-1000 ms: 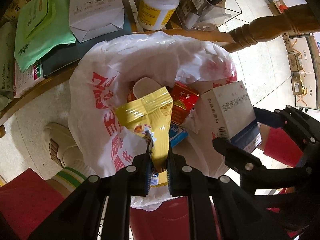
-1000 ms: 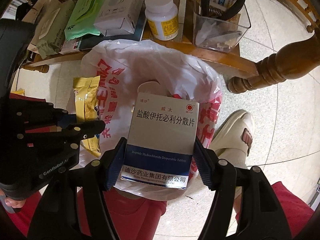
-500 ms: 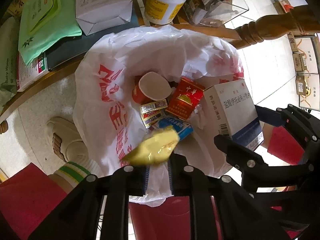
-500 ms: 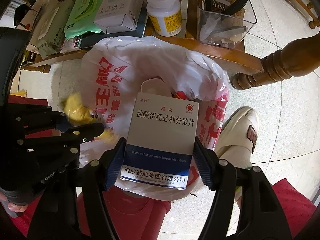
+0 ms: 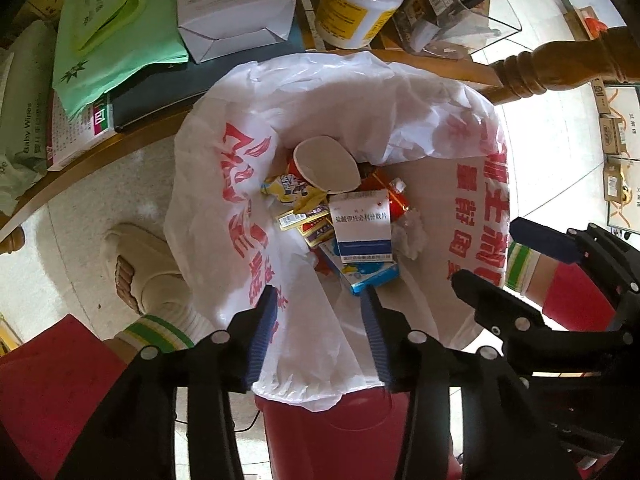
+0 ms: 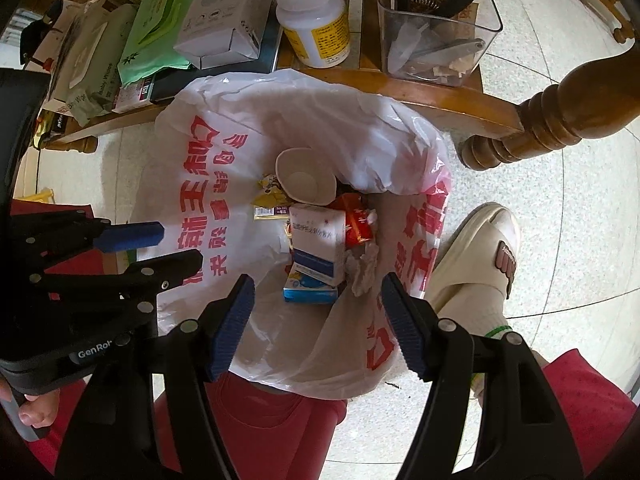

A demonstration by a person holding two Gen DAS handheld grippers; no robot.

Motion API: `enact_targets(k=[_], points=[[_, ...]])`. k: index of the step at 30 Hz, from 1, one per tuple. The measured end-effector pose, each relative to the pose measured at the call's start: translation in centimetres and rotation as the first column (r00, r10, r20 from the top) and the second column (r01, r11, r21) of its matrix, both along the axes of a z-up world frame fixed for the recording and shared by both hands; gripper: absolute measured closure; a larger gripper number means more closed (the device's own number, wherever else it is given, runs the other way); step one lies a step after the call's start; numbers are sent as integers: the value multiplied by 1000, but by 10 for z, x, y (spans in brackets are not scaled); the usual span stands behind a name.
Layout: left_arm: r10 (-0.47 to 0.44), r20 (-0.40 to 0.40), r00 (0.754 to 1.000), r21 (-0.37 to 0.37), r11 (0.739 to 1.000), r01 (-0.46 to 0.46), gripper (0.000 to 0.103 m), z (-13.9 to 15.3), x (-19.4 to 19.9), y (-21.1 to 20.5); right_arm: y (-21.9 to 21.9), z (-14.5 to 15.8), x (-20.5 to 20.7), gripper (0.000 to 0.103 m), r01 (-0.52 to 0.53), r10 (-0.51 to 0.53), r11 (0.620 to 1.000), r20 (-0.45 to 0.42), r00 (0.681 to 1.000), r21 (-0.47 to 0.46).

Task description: Collect trash

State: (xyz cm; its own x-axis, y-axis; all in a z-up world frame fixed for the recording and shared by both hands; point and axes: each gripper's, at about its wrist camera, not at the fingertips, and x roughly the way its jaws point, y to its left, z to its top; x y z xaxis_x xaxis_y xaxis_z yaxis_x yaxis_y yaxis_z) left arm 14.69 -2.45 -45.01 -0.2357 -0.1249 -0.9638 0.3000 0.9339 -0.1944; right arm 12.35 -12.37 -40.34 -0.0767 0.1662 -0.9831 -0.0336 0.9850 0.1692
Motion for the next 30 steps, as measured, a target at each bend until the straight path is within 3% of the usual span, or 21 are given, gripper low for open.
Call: enact_targets(k=[6,12,17,21,25,30], points=[[0,65,998,59,998,-4,45,14,-1,1,0,10,-2,38,4,-4,1000,21,1000,-12],[1,174,985,117,993,-22,36,45,-9,6,0,38,-11,37,12,-10,1000,77,997,-21],[25,308,951,118,991,-64,29,90,-22,9,-4,84,-27,26,44,-33,998,198,980,-49],[30,461,887,131,986,-101,25,136,-39,6,-6,129,-44,25,70,-39,994,320,946,-84],[50,591,805,112,983,-143,24,189,-59,6,-4,181,-66,25,95,-40,990,449,893,-101],[97,729,678,49,980,-193,17,255,-84,15,-2,244,-92,24,125,-38,986,595,803,-107]])
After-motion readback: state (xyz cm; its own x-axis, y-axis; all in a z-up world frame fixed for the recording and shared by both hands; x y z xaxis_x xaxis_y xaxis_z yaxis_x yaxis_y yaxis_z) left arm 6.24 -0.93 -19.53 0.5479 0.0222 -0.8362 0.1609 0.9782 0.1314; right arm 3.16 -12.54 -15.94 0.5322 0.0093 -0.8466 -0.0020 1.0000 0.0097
